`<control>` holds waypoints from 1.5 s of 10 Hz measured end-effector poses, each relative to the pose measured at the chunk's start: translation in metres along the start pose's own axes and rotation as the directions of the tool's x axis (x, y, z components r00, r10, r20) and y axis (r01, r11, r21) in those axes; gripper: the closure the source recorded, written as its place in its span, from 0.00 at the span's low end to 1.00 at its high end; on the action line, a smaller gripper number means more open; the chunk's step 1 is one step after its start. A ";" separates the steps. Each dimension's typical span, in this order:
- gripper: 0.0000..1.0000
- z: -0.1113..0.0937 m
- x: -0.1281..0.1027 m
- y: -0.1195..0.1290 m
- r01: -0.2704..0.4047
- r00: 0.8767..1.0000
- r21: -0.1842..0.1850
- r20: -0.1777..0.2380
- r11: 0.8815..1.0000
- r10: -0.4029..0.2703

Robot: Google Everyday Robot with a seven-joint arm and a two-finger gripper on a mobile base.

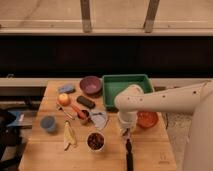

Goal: Wipe table surface with brush

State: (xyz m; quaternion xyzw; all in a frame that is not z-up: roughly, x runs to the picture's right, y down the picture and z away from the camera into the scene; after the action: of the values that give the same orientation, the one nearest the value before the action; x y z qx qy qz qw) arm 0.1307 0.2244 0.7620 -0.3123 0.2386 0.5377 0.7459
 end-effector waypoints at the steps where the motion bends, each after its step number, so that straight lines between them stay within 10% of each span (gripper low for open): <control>1: 1.00 0.001 -0.005 -0.013 -0.014 1.000 0.004 0.000 1.000 0.014; 5: 1.00 -0.008 -0.040 -0.016 -0.002 0.999 0.007 0.039 1.000 0.002; 8: 1.00 -0.019 -0.067 0.037 0.092 0.993 -0.030 0.077 0.995 -0.089; 12: 1.00 -0.013 -0.063 0.064 0.103 0.993 -0.064 0.063 0.993 -0.099; 15: 1.00 0.005 -0.037 0.027 0.032 0.999 -0.058 0.012 0.998 -0.032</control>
State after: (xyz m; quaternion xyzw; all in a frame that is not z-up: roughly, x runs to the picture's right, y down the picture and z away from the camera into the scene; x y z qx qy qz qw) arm 0.0941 0.2099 0.7847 -0.3347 0.2139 0.5340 0.7464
